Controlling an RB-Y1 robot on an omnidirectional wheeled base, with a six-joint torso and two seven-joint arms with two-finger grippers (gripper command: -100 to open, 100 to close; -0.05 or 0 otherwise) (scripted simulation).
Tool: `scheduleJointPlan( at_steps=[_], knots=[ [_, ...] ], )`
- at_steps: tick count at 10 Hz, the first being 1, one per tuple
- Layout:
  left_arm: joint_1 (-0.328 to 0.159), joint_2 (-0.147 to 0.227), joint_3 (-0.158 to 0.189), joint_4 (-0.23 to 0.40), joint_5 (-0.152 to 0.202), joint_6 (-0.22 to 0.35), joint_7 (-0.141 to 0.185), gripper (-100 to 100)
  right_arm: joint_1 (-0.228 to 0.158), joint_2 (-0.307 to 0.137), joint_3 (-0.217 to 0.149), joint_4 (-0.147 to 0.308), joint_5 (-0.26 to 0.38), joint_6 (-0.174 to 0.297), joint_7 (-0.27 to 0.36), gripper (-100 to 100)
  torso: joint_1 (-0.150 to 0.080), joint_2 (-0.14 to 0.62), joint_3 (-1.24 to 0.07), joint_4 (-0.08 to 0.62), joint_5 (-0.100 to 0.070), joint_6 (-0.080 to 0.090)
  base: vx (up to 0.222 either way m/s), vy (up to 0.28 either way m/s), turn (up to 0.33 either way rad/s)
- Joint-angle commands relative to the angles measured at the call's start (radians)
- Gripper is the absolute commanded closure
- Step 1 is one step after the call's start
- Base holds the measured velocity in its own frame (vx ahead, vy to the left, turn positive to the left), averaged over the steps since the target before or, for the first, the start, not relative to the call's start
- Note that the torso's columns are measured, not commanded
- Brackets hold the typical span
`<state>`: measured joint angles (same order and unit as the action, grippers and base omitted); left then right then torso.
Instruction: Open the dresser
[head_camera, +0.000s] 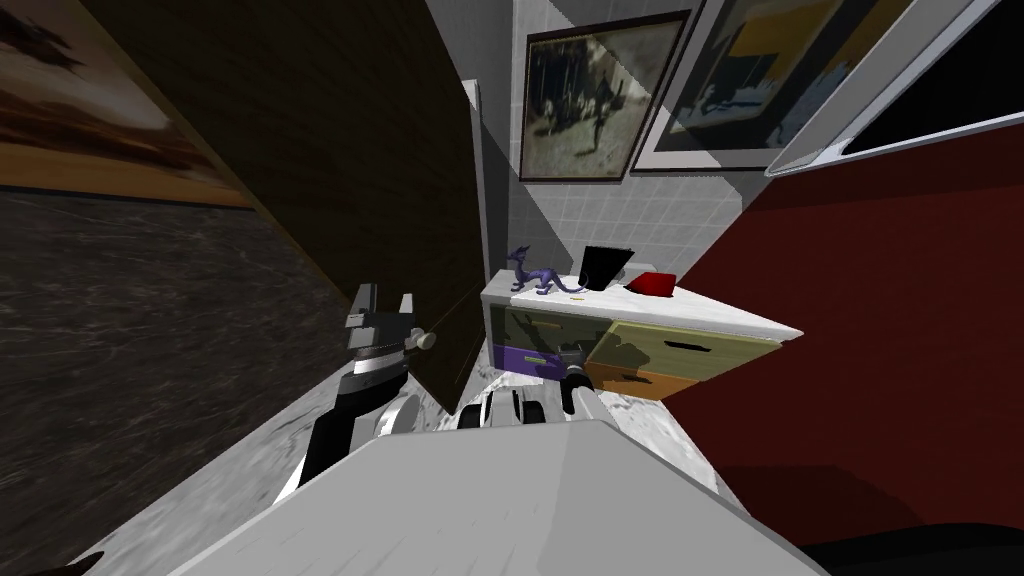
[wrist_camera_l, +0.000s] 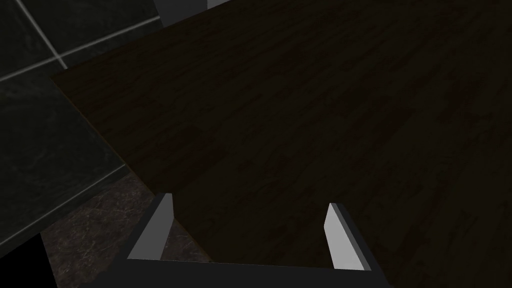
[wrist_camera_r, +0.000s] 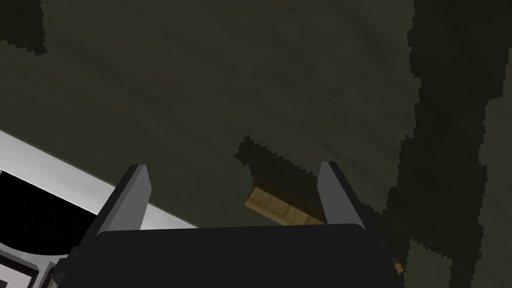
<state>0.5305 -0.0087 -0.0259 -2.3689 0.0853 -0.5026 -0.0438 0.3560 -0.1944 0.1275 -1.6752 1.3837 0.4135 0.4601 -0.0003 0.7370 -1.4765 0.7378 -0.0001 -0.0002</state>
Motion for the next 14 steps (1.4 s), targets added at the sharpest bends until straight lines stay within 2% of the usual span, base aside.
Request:
scheduleJointPlan(
  at_steps=[1,2,3,4,5,6,7,8,9,10,12,13,14],
  knots=[
    [0.000,0.000,0.000,0.000,0.000,0.000,0.000,0,-0.013,0.004,0.018,0.043,0.079,0.064,0.045,-100,0.000,0.000,0.000,0.000,0.000,0.000,0.038,0.001,0.143],
    [0.000,0.000,0.000,0.000,0.000,0.000,0.000,0,-0.013,0.004,0.018,0.043,0.104,0.064,0.045,-100,0.001,0.001,0.000,0.000,0.000,0.000,0.031,0.003,0.071],
    [0.000,0.000,0.000,0.000,0.000,0.000,0.000,0,-0.022,0.007,0.029,0.072,0.138,0.101,0.069,-100,0.001,0.002,0.001,0.000,0.000,0.001,0.027,0.007,0.124],
    [0.000,0.000,0.000,0.000,0.000,0.000,0.000,0,-0.022,0.007,0.029,0.072,0.160,0.101,0.069,-100,0.001,0.002,0.001,0.000,0.000,0.000,0.021,0.002,0.074],
    [0.000,0.000,0.000,0.000,0.000,0.000,0.000,0,-0.031,0.012,0.040,0.100,0.197,0.136,0.093,-100,0.000,0.002,0.001,0.000,0.000,0.000,0.021,0.000,0.138],
    [0.000,0.000,0.000,0.000,0.000,0.000,0.000,0,-0.031,0.012,0.040,0.100,0.214,0.136,0.093,-100,0.000,0.001,0.001,0.000,0.000,0.000,0.016,-0.001,0.074],
    [0.000,0.000,0.000,0.000,0.000,0.000,0.000,0,-0.040,0.016,0.051,0.127,0.250,0.170,0.116,-100,0.000,0.001,0.001,0.000,0.000,0.000,0.012,0.003,0.127],
    [0.000,0.000,0.000,0.000,0.000,0.000,0.000,0,-0.040,0.016,0.051,0.127,0.265,0.170,0.116,-100,0.000,0.001,0.001,0.000,0.000,0.000,0.010,0.002,0.076],
    [0.000,0.000,0.000,0.000,0.000,0.000,0.000,0,-0.049,0.020,0.062,0.154,0.301,0.202,0.138,-100,0.000,0.001,0.001,0.000,0.000,0.000,0.007,0.004,0.142],
    [0.000,0.000,0.000,0.000,0.000,0.000,0.000,0,-0.049,0.020,0.062,0.154,0.313,0.202,0.138,-100,0.000,0.001,0.001,0.000,0.000,0.000,0.005,0.002,0.083],
    [0.000,0.000,0.000,0.000,0.000,0.000,0.000,0,-0.066,0.026,0.082,0.202,0.381,0.260,0.178,-100,0.000,0.001,0.001,0.000,0.000,0.000,0.002,0.005,0.151],
    [0.000,0.000,0.000,0.000,0.000,0.000,0.000,0,-0.066,0.026,0.082,0.202,0.401,0.260,0.178,-100,0.000,0.001,0.001,0.000,0.000,0.000,0.001,0.005,0.091],
    [0.000,0.000,0.000,0.000,0.000,0.000,0.000,0,-0.074,0.029,0.091,0.224,0.436,0.287,0.197,-100,0.000,0.001,0.001,0.000,0.000,0.001,-0.001,0.007,0.157]
  ],
)
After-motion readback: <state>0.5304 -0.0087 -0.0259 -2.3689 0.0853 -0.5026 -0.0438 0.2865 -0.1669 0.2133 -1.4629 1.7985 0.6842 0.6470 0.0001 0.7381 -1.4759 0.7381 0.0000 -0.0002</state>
